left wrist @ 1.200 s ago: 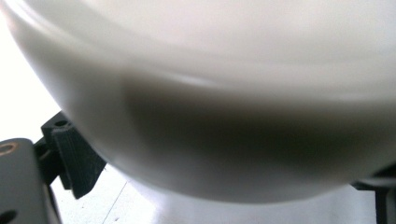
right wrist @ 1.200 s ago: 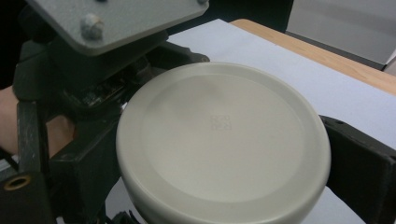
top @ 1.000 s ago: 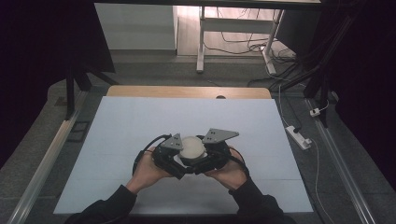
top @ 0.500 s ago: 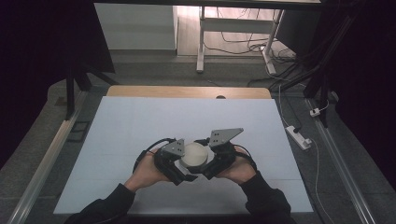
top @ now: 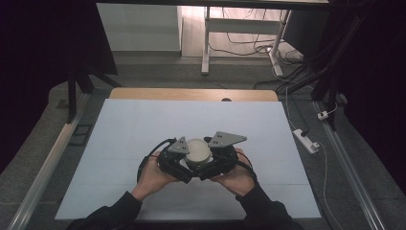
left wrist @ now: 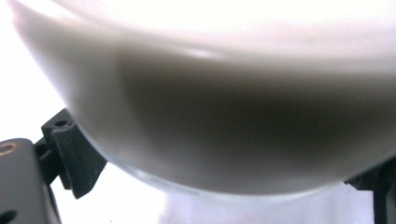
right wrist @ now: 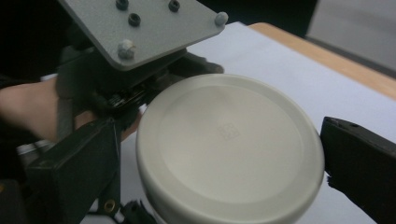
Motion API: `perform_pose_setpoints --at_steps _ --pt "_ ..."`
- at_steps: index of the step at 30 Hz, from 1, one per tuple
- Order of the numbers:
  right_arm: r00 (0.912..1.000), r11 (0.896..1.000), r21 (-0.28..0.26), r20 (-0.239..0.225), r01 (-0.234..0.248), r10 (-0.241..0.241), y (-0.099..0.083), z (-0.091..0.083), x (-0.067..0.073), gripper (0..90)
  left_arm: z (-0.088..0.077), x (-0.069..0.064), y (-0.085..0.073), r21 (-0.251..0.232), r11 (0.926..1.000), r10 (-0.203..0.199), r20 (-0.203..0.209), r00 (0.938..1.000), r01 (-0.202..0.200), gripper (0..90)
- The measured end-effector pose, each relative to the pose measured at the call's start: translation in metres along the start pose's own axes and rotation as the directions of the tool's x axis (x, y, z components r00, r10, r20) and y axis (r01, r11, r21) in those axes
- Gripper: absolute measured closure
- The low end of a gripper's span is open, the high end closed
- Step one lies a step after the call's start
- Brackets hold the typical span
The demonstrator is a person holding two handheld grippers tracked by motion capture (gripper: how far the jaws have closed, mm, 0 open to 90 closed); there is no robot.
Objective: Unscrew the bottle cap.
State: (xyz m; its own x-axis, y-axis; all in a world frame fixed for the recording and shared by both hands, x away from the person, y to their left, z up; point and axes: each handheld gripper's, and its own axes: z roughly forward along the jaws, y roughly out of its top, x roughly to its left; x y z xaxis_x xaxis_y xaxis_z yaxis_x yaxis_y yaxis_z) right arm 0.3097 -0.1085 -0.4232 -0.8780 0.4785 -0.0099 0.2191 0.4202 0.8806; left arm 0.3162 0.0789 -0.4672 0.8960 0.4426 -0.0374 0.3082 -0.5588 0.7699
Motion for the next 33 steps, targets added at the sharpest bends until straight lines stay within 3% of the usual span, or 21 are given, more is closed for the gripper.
perform_pose_setpoints --at_steps 4,7,9,14,15,16,21,33 --pt "0.9995 1.0 -0.002 0.028 -0.01 0.01 0.0 0.001 0.002 4.1 0.0 -0.002 0.001 -0.017 0.9998 -0.01 0.003 0.9999 0.01 7.6" --pt "0.9991 0.999 -0.018 0.01 -0.041 0.041 -0.002 0.0 -0.001 6.6 -0.001 -0.002 0.001 -0.016 0.9999 0.004 0.01 0.9999 -0.004 7.6" --pt "0.9995 0.999 -0.017 -0.002 -0.032 0.032 -0.003 0.0 -0.001 6.7 -0.002 -0.002 0.001 -0.014 0.9998 0.016 0.02 0.9997 -0.015 7.6" --pt "0.9976 1.0 -0.01 -0.069 0.002 -0.003 -0.003 -0.002 -0.005 6.8 -0.002 0.002 0.0 -0.015 0.9978 0.066 0.095 0.9933 -0.065 7.6" --pt "0.9976 1.0 -0.01 -0.069 0.002 -0.003 -0.003 -0.002 -0.005 6.8 -0.002 0.002 0.0 -0.015 0.9978 0.066 0.095 0.9933 -0.065 7.6" --pt "0.9945 1.0 -0.012 -0.104 0.01 -0.011 -0.004 -0.003 -0.007 6.9 -0.003 0.003 -0.001 -0.019 0.9968 0.079 0.122 0.9894 -0.077 7.6" --pt "0.9873 1.0 -0.021 -0.157 0.018 -0.021 -0.005 -0.005 -0.01 6.9 -0.003 0.005 -0.002 -0.023 0.9951 0.099 0.159 0.9823 -0.096 7.6" --pt "0.9868 0.998 -0.061 -0.161 0.011 -0.021 -0.003 -0.011 -0.012 7.0 -0.002 0.006 -0.005 -0.027 0.9938 0.111 0.159 0.9811 -0.108 7.6"
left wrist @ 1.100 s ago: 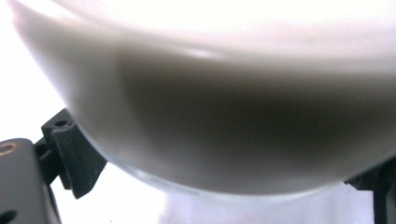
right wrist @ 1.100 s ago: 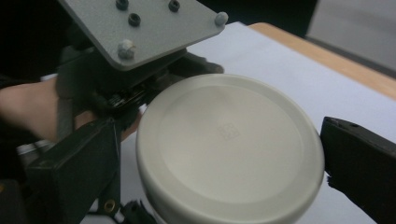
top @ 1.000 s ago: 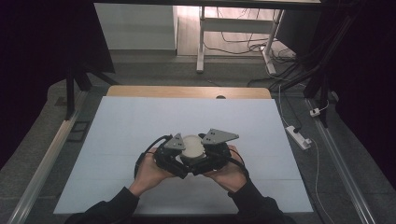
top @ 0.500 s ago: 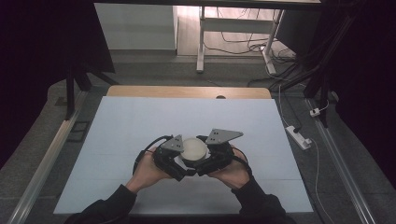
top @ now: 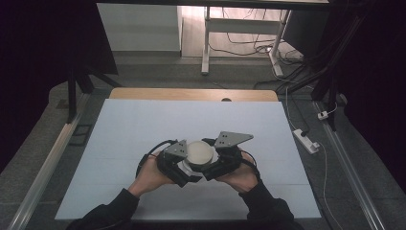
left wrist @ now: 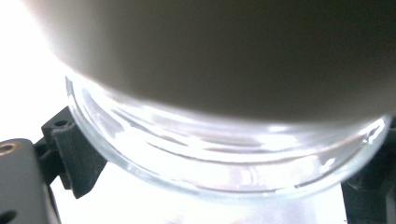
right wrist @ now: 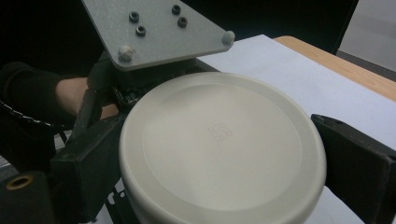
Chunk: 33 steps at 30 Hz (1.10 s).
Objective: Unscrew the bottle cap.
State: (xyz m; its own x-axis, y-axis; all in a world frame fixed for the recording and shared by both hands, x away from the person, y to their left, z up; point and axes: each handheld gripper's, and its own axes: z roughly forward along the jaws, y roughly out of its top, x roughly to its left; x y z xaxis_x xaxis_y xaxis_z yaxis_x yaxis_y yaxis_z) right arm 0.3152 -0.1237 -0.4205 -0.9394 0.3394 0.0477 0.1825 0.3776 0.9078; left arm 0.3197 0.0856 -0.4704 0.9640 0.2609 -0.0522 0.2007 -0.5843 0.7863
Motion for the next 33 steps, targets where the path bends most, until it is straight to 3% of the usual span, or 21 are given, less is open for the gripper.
perform_pose_setpoints --at_steps 17,33 --pt "0.9997 1.0 0.016 0.023 0.006 -0.006 0.001 -0.004 -0.002 7.0 -0.002 0.005 -0.003 0.003 1.0 -0.009 -0.042 0.9991 0.009 7.6" --pt "0.9989 1.0 0.02 0.044 0.011 -0.011 -0.002 -0.014 -0.002 6.9 -0.002 0.017 -0.009 -0.002 0.998 -0.063 -0.091 0.9939 0.063 7.6"
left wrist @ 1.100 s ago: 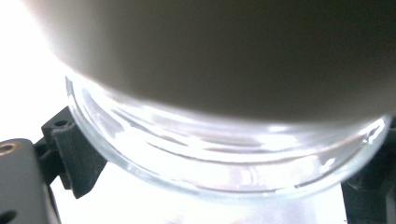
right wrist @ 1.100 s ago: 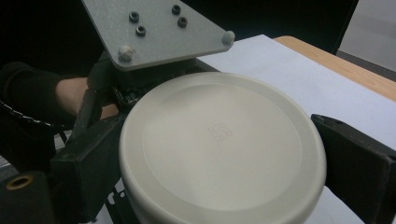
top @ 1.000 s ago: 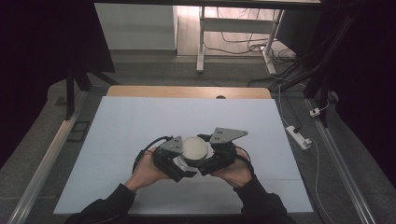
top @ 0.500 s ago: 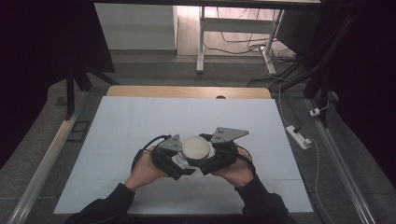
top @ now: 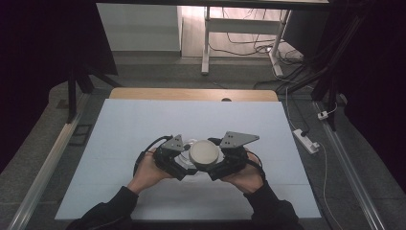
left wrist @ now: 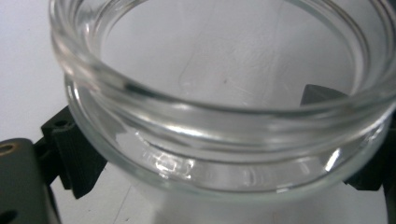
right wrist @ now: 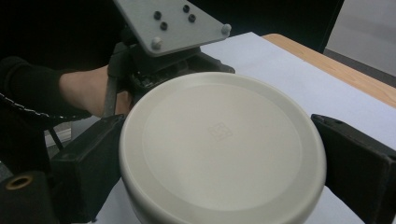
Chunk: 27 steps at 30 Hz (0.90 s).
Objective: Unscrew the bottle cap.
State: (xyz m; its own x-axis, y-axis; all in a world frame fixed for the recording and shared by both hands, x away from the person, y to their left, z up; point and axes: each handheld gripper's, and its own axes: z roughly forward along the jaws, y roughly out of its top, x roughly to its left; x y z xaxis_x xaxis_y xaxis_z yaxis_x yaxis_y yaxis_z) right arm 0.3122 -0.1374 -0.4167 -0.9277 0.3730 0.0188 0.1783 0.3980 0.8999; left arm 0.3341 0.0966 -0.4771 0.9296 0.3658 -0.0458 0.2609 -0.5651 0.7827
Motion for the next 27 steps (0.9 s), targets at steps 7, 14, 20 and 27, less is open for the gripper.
perform_pose_setpoints --at_steps 7,14,20,27 --pt "1.0 1.0 0.0 0.004 -0.005 0.005 -0.004 -0.004 0.002 7.0 0.0 0.007 -0.001 -0.007 0.9996 -0.026 -0.029 0.9992 0.026 7.6" --pt "0.9999 1.0 0.007 0.006 -0.014 0.014 -0.012 -0.007 0.005 6.9 0.001 0.015 0.001 -0.012 0.9992 -0.039 -0.057 0.9976 0.039 7.6" --pt "0.9999 1.0 0.01 0.005 -0.01 0.01 -0.016 -0.005 0.008 6.9 0.001 0.021 0.001 -0.017 0.9989 -0.046 -0.076 0.9961 0.045 7.6" --pt "1.0 1.0 0.021 -0.007 0.001 -0.001 -0.021 -0.002 0.016 6.9 0.002 0.029 0.003 -0.027 0.998 -0.059 -0.093 0.9939 0.057 7.6"
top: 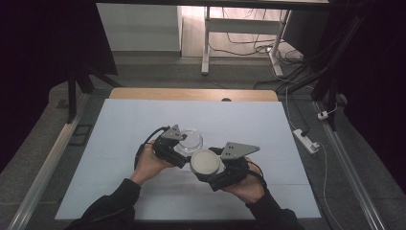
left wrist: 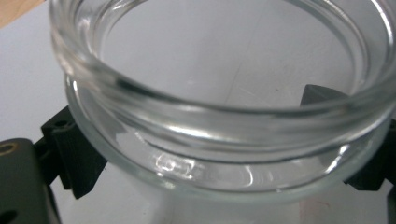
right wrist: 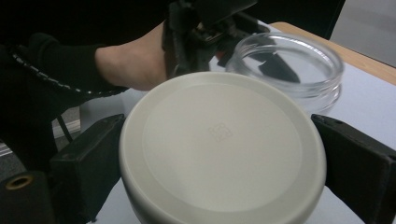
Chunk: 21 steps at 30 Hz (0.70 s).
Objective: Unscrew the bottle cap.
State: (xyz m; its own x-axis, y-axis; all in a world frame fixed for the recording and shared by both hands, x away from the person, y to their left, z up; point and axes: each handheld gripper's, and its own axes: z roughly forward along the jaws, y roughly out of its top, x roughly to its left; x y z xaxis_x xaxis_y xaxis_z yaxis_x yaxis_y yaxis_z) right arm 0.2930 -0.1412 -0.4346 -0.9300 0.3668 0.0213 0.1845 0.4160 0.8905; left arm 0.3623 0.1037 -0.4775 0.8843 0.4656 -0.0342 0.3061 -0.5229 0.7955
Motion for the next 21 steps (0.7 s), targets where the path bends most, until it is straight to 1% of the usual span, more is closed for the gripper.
perform_pose_setpoints --at_steps 5,9,18,21 --pt "1.0 1.0 0.008 -0.003 0.007 -0.007 -0.005 0.003 0.004 6.9 0.002 0.006 0.002 -0.008 0.9999 -0.012 -0.011 0.9999 0.011 7.6" --pt "0.9999 1.0 0.019 -0.001 0.011 -0.011 -0.009 0.005 0.007 6.9 0.003 0.009 0.004 -0.011 0.9999 -0.011 -0.017 0.9998 0.01 7.6" --pt "1.0 1.0 0.02 0.001 0.005 -0.005 -0.019 0.01 0.011 6.9 0.009 0.014 0.012 -0.016 0.9998 -0.006 -0.02 0.9998 0.006 7.6" --pt "0.9999 1.0 0.024 0.005 0.011 -0.011 -0.021 0.011 0.012 6.9 0.012 0.016 0.013 -0.02 0.9997 -0.012 -0.021 0.9997 0.012 7.6"
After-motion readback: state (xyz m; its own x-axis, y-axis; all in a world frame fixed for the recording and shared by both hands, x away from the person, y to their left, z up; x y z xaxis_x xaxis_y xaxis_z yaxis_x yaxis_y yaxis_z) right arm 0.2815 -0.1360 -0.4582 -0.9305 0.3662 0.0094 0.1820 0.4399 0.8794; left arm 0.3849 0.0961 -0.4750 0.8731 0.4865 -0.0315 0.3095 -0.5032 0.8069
